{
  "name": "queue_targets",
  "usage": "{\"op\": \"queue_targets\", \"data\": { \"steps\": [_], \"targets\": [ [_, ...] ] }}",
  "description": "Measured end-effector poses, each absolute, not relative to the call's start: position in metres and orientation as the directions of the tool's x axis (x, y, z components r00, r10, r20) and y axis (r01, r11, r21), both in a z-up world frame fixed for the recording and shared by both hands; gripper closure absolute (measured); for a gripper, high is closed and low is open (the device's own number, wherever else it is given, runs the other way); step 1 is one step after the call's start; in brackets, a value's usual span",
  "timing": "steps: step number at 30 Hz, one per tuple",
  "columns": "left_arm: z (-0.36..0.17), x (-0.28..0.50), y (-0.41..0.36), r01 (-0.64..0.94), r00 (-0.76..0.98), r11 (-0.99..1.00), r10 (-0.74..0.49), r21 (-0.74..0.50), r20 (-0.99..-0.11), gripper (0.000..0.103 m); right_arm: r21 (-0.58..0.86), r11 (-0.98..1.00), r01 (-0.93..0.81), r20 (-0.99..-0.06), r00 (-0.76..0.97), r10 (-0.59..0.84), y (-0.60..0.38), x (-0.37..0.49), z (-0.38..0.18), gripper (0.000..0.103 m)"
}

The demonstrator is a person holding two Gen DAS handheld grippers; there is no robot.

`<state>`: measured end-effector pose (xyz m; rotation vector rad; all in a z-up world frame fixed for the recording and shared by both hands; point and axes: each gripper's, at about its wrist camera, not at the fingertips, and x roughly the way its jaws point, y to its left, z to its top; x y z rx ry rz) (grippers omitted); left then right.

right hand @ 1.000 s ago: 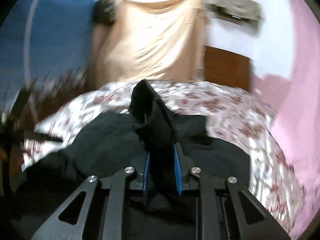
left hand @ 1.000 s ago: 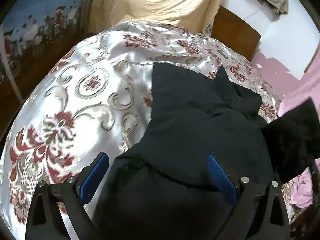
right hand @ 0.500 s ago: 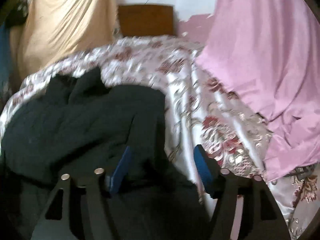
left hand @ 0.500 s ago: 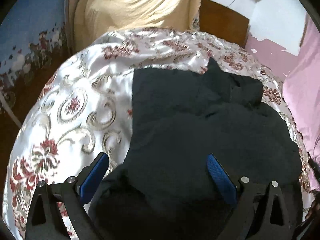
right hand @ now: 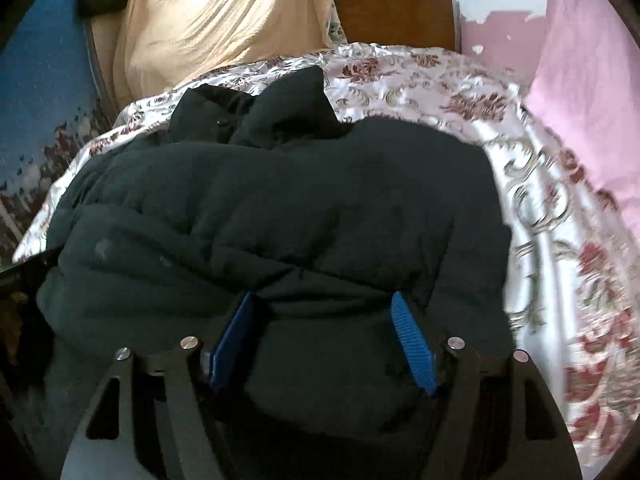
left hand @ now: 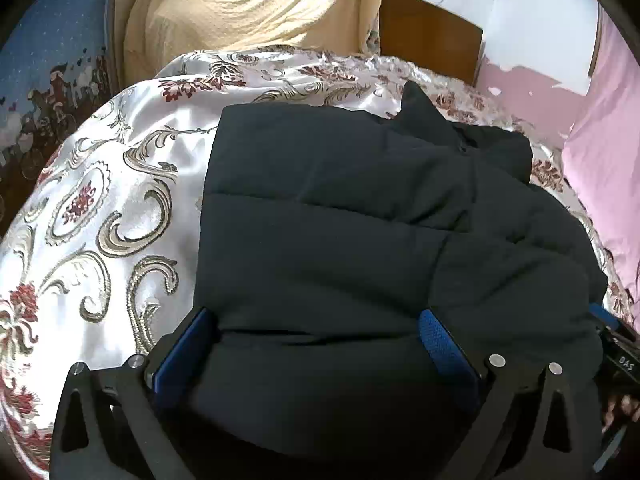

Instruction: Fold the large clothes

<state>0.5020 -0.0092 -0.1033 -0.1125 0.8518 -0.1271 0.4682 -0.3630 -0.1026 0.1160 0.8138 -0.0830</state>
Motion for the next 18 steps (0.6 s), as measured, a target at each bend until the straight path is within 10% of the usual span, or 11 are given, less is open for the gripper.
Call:
{"op": "queue_targets", "data": {
  "steps": [18],
  "targets": [
    [-0.118,0.504,-0.013,0.062,0.667,0.987,-0.153,-0.15,-0.729,0.0,0.116,0.985,0.128,-0.711,0.703,-0.008,-0.354,0.47,-0.119,0.035]
  ]
}}
